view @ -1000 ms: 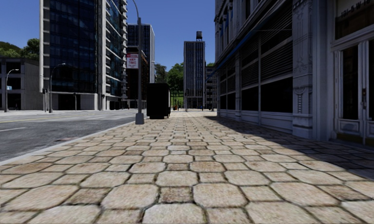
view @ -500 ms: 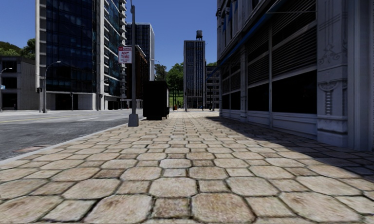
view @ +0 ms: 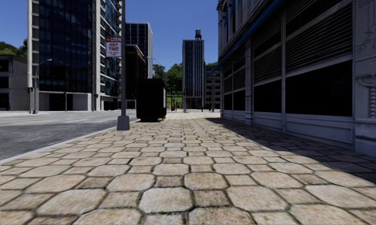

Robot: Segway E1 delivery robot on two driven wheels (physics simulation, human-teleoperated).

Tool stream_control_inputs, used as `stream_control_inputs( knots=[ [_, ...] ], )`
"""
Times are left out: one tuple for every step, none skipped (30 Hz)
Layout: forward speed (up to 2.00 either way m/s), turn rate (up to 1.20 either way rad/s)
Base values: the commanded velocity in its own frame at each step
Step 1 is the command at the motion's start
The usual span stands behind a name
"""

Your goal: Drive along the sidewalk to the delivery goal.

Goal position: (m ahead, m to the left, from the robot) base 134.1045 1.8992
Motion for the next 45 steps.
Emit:
stream_control_inputs(
  knots=[
    [2.00, -0.21],
    [2.00, -0.21],
    [2.00, -0.21],
    [2.00, -0.21],
    [2.00, -0.22],
    [2.00, -0.24],
    [2.00, -0.24],
    [2.00, -0.25],
    [2.00, -0.25],
    [2.00, -0.25],
    [2.00, -0.25],
    [2.00, -0.25],
    [2.00, -0.25],
    [2.00, -0.25],
    [2.00, -0.25],
    [2.00, -0.25],
    [2.00, -0.25],
    [2.00, -0.25],
    [2.00, -0.25],
    [2.00, -0.25],
    [2.00, -0.25],
    [2.00, -0.25],
    [2.00, -0.25],
    [2.00, -0.25],
    [2.00, -0.25],
    [2.00, -0.25],
    [2.00, -0.25],
    [2.00, -0.25],
    [2.00, -0.25],
    [2.00, -0.25],
    [2.00, 0.00],
    [2.00, 0.00],
    [2.00, 0.00],
    [2.00, 0.00],
    [2.00, 0.00],
    [2.00, 0.00],
    [2.00, 0.00],
    [2.00, 0.00],
    [2.00, 0.00],
    [2.00, 0.00],
    [2.00, 0.00],
    [2.00, 0.00],
    [2.00, 0.00],
    [2.00, 0.00],
    [2.00, 0.00]
  ],
)
